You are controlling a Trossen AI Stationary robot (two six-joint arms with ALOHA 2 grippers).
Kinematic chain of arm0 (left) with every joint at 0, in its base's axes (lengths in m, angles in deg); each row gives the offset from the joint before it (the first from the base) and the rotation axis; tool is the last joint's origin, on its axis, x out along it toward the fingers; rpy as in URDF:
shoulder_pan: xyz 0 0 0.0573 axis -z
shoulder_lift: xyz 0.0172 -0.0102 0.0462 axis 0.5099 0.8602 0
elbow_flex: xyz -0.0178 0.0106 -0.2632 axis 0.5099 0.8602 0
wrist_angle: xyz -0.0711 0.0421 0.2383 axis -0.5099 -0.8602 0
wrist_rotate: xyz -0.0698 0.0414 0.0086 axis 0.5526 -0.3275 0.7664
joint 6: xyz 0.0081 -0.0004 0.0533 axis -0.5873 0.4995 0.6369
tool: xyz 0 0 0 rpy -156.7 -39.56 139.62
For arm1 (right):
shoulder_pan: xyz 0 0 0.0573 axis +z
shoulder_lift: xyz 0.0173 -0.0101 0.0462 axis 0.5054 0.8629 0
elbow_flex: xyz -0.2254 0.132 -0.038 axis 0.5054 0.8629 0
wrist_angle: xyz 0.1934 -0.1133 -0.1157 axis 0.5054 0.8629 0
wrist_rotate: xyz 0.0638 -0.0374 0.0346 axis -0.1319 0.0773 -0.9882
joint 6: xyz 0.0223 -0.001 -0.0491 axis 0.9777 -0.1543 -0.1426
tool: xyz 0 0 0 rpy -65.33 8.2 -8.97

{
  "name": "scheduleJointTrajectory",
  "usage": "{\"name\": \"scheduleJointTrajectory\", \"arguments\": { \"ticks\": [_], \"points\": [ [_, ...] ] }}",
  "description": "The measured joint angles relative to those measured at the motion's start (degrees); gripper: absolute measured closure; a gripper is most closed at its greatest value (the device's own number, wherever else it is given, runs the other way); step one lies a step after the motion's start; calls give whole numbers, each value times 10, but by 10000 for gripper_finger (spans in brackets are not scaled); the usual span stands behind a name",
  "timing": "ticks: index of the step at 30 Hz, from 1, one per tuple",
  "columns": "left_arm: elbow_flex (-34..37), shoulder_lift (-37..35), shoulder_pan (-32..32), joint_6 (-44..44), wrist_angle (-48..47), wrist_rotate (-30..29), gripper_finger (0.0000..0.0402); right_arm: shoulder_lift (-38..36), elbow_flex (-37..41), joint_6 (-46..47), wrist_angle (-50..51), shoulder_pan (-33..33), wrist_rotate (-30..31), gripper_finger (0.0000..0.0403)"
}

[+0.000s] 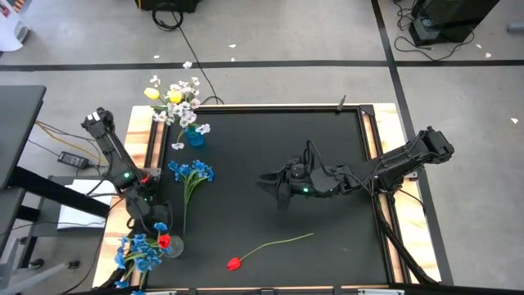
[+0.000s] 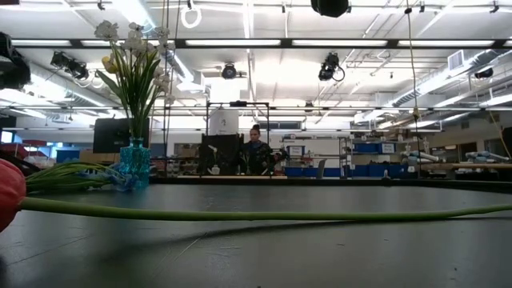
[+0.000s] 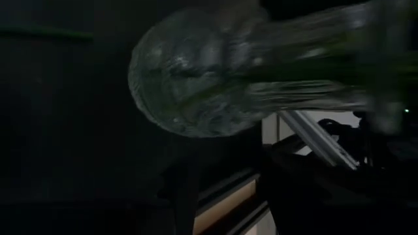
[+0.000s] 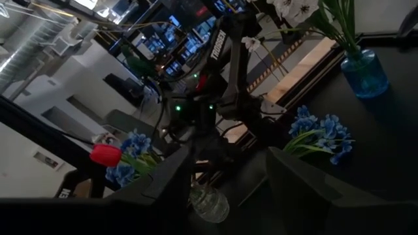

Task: Sort flowers into vase by color
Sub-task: Put the blue flowers into the transparent vase

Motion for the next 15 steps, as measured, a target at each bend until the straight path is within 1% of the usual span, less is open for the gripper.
{"name": "scheduleJointTrajectory", "arguments": {
  "ticks": [5,11,15],
  "points": [
    [16,25,11,-29,47,-5,239,0,0,-1,0,0,0,197],
    [21,57,18,-30,92,-65,239,0,0,-1,0,0,0,197],
    [21,80,18,-30,102,-79,239,0,0,-1,0,0,0,197]
  ]
}}
